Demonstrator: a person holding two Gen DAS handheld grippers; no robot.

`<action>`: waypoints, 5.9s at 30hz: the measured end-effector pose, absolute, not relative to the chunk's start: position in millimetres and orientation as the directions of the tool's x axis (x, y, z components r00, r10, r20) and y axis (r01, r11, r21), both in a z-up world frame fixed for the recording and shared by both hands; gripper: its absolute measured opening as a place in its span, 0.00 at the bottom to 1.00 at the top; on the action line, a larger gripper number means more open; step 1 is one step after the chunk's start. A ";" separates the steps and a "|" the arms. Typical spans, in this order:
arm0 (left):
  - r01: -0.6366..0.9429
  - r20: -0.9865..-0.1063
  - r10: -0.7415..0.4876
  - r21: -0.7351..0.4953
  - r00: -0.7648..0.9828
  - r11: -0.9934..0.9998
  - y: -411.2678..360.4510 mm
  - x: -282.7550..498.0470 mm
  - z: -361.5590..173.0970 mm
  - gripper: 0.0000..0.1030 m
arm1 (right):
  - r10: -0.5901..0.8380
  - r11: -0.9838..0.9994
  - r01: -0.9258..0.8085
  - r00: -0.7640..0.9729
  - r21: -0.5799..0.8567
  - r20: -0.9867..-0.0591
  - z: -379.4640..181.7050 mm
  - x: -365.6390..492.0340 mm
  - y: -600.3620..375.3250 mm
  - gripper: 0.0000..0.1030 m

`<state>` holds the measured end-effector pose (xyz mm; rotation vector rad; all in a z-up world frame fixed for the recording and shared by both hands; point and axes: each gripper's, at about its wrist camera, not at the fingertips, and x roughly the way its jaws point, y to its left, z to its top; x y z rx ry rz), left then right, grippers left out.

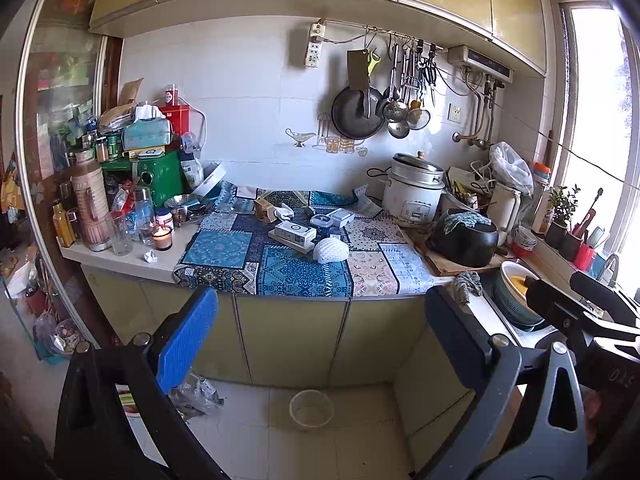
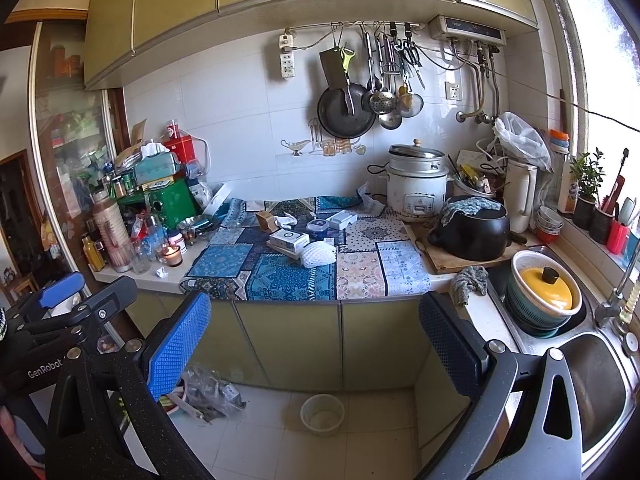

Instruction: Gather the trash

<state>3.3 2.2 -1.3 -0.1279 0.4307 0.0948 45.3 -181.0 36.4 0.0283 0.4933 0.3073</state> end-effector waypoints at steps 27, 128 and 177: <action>-0.267 -0.511 0.167 -0.127 0.843 0.955 30.3 141.1 -36.4 1.00 | 0.256 0.964 -0.249 0.789 0.090 -0.559 -6.1 142.2 -200.2 1.00; -0.507 -0.811 0.207 -0.125 0.547 0.853 126.6 594.9 -165.9 0.74 | 0.511 0.820 -0.471 0.350 0.325 -0.785 -142.9 545.6 -114.0 0.58; -0.293 -0.967 -0.228 -0.252 0.114 0.922 56.1 373.7 -692.6 0.74 | 0.280 0.940 -0.221 0.068 0.259 -0.958 -595.6 347.7 -145.4 0.58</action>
